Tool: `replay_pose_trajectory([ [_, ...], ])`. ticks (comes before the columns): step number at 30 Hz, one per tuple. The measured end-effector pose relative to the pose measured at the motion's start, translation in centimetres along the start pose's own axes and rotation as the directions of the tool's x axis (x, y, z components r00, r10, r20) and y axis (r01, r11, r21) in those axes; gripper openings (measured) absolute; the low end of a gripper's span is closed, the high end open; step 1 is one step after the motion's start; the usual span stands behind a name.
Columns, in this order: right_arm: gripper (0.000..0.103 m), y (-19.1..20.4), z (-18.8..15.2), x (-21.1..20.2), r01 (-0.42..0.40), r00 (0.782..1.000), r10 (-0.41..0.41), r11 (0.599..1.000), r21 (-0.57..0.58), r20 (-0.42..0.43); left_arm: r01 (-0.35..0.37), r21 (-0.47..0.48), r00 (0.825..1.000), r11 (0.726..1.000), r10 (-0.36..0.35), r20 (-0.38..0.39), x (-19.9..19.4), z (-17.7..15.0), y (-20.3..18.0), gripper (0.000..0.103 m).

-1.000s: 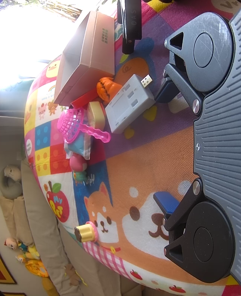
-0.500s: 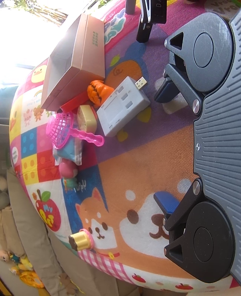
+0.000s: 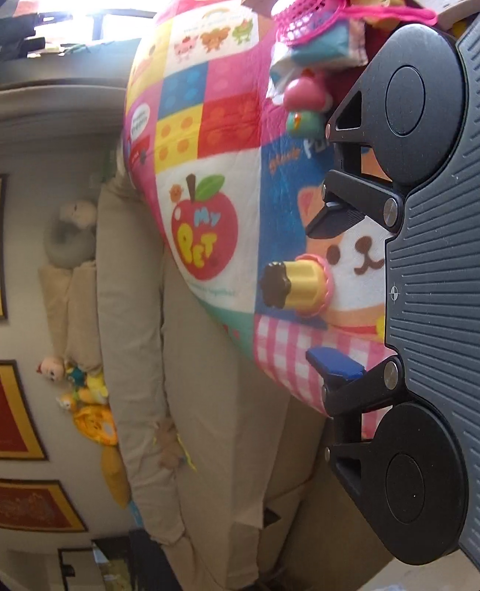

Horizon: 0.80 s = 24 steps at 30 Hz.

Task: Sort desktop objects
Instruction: 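Move the left gripper toward the yellow pudding toy with brown top, then close the left gripper around the yellow pudding toy and lift it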

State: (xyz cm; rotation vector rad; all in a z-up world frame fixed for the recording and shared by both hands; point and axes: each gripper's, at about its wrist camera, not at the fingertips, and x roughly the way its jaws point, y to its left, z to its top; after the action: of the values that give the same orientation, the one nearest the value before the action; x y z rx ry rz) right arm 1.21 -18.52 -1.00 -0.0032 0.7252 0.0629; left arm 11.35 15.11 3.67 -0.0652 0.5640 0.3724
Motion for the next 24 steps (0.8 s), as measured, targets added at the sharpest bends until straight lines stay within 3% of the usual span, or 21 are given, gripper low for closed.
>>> replay_pose_trajectory([
  [2, 0.103, 0.0, -0.2, -0.7, -0.001, 0.999, 0.001, 1.0, -0.003, 0.042, 0.024, -0.036, 0.998, 0.999, -0.026, -0.058, 3.1, 0.7, 0.5, 0.095],
  [4, 0.103, 0.2, -0.3, -1.1, -0.005, 0.997, 0.006, 1.0, -0.02, 0.07, -0.019, -0.039, 0.997, 0.999, 0.015, -0.082, 5.3, 0.7, 0.2, 0.092],
  [6, 0.103, 0.5, -0.3, -1.2, -0.002, 0.997, 0.004, 0.999, -0.032, 0.073, -0.036, -0.024, 0.996, 0.999, 0.034, -0.088, 6.6, 0.8, -0.2, 0.085],
  [10, 0.103, 0.3, -0.2, -1.0, -0.013, 0.998, 0.015, 1.0, -0.024, 0.067, -0.046, 0.003, 0.996, 0.999, 0.046, -0.082, 7.2, 1.3, -1.0, 0.052],
  [13, 0.103, 0.3, -0.2, -0.9, -0.018, 0.998, 0.019, 1.0, -0.023, 0.06, -0.021, 0.033, 0.997, 0.999, 0.023, -0.077, 6.0, 0.9, -1.5, 0.048],
  [16, 0.103, 0.2, -0.3, -1.0, -0.022, 0.998, 0.024, 1.0, -0.02, 0.065, 0.049, 0.07, 0.997, 0.996, -0.045, -0.062, 2.7, -0.2, -2.2, 0.048],
  [18, 0.103, 0.2, -0.3, -1.1, -0.025, 0.997, 0.027, 1.0, -0.018, 0.071, 0.137, 0.083, 0.989, 0.987, -0.132, -0.061, -0.7, -1.3, -2.8, 0.048],
  [23, 0.102, 0.7, 0.0, -1.5, -0.065, 0.993, 0.07, 0.997, -0.052, 0.097, 0.353, 0.122, 0.935, 0.928, -0.345, -0.087, -9.3, -5.3, -4.4, 0.049],
  [24, 0.097, 1.2, 0.2, -1.6, -0.094, 0.99, 0.101, 0.993, -0.073, 0.1, 0.38, 0.126, 0.924, 0.916, -0.371, -0.093, -10.6, -6.2, -4.7, 0.049],
])
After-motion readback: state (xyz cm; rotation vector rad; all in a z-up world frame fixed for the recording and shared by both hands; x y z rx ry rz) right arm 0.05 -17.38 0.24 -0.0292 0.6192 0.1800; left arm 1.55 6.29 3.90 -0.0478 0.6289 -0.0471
